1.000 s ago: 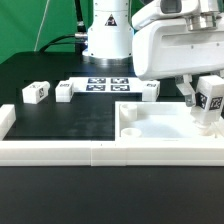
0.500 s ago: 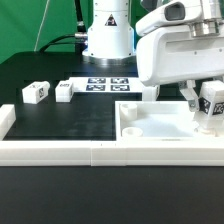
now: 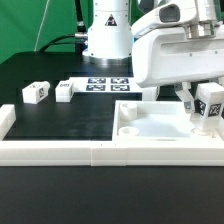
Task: Assemble one leg
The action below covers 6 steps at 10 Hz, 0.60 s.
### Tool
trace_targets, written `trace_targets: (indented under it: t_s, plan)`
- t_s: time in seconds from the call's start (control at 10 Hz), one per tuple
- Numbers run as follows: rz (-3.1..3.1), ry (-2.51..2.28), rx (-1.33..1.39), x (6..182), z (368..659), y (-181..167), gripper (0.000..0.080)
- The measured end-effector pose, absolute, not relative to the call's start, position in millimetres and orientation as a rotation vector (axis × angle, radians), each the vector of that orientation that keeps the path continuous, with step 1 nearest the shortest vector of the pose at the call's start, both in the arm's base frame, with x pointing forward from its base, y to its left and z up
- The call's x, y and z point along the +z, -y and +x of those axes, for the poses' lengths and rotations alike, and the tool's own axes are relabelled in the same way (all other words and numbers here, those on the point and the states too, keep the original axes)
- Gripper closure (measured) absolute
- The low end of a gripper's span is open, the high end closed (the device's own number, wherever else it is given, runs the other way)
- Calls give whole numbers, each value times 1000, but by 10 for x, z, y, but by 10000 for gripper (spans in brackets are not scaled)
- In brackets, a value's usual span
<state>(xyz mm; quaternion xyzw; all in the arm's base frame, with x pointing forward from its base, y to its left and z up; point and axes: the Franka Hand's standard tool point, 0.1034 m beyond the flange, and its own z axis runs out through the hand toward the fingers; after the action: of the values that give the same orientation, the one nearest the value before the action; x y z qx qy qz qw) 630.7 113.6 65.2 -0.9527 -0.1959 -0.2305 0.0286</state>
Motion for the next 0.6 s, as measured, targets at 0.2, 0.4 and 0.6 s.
trace_targets:
  t_s: [0.2,0.4,0.6]
  plan:
    - [-2940,605,-711,652,6307,-1137,400]
    - [-2940,605,-711,652,6307,-1137,248]
    - [-2940,605,-711,652,6307,-1137,170]
